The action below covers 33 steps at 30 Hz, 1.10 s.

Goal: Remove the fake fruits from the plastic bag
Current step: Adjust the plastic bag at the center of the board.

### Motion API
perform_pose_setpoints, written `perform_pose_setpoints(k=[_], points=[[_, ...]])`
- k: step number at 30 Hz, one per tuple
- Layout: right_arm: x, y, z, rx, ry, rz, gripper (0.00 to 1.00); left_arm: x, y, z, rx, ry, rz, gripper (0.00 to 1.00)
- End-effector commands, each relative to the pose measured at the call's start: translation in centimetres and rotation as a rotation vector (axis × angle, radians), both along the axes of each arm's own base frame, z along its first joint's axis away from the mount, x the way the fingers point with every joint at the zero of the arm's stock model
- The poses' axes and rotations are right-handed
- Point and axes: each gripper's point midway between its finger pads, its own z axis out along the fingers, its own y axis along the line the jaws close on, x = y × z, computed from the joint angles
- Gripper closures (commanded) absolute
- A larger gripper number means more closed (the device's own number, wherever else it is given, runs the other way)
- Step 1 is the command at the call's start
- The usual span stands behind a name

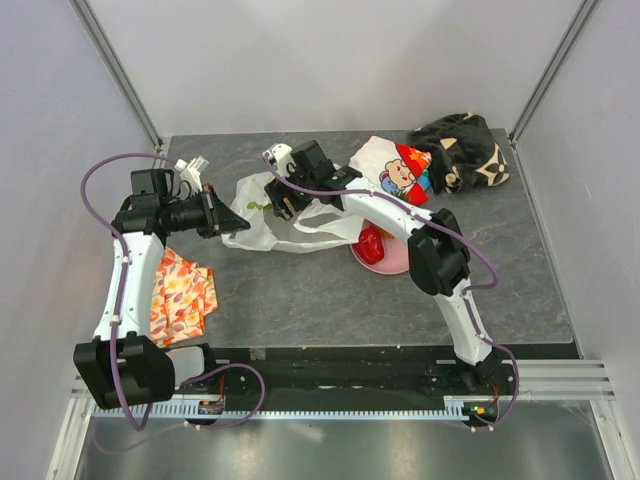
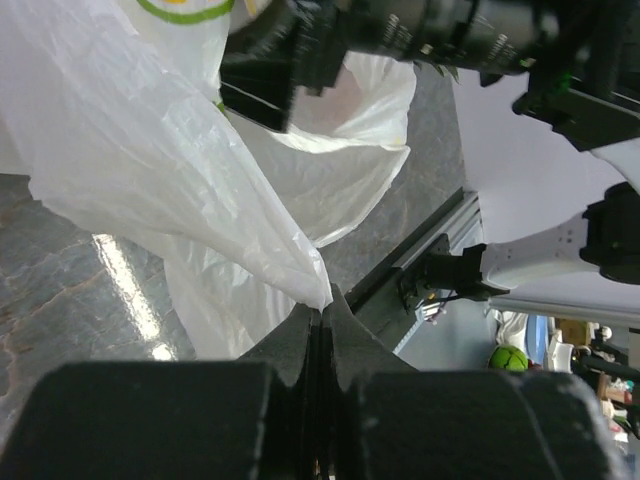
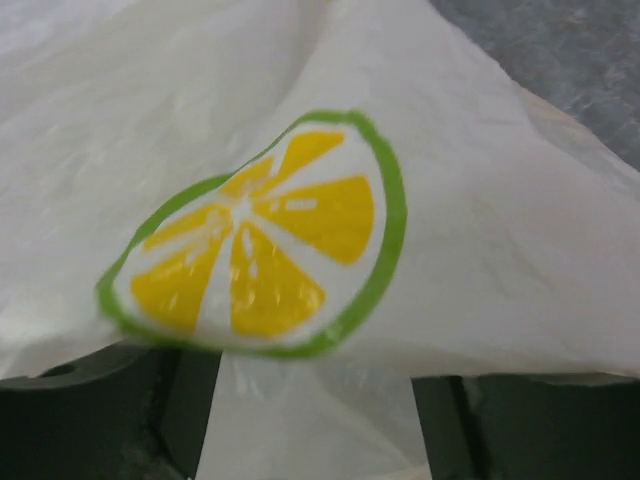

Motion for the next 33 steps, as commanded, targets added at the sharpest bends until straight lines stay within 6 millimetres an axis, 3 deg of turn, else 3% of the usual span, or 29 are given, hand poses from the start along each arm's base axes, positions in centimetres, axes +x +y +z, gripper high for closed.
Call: perform_pose_setpoints(k=[1, 4, 7, 15, 20, 23, 28, 33], points=[[4.8, -0.5, -0.2, -0.063, -0.126, -0.149, 0.16, -1.3, -0.9, 0.4, -0.077, 0.01, -0.043, 0.98], [6.9, -0.8, -0.5, -0.086, -0.163, -0.225, 0.06, -1.4, -0.8, -0.3, -0.06, 0.015, -0.038, 0.98], [8.1, -0.7, -0.5, -0.09, -0.188, -0.268, 0.02, -1.3, -0.6, -1.0, -0.051, 0.026, -0.034, 0.98], [8.7, -1.4, -2.1, -0.164, -0.194, -0.279, 0.05, -0.9, -0.6, -1.3, -0.053, 0.032, -0.056, 0.98], [8.9, -3.9, -3.1, -0.241, -0.187, -0.311, 0.1, -1.4, -0.6, -0.8, -0.041, 0.026, -0.068, 0.98], [7.5, -5.5, -2.0, -0.267, -0.173, -0.28, 0.19, -3.1, -0.7, 0.1, -0.016, 0.021, -0.09, 0.98], [1.5, -6.8, -0.1, -0.262, -0.082, -0.167, 0.29, -6.3, -0.1, 1.6, 0.098, -0.017, -0.153, 0.98], [-4.3, -6.9, 2.9, -0.266, -0.097, -0.084, 0.31, -7.8, -0.7, 5.8, 0.09, -0.133, -0.19, 0.98]])
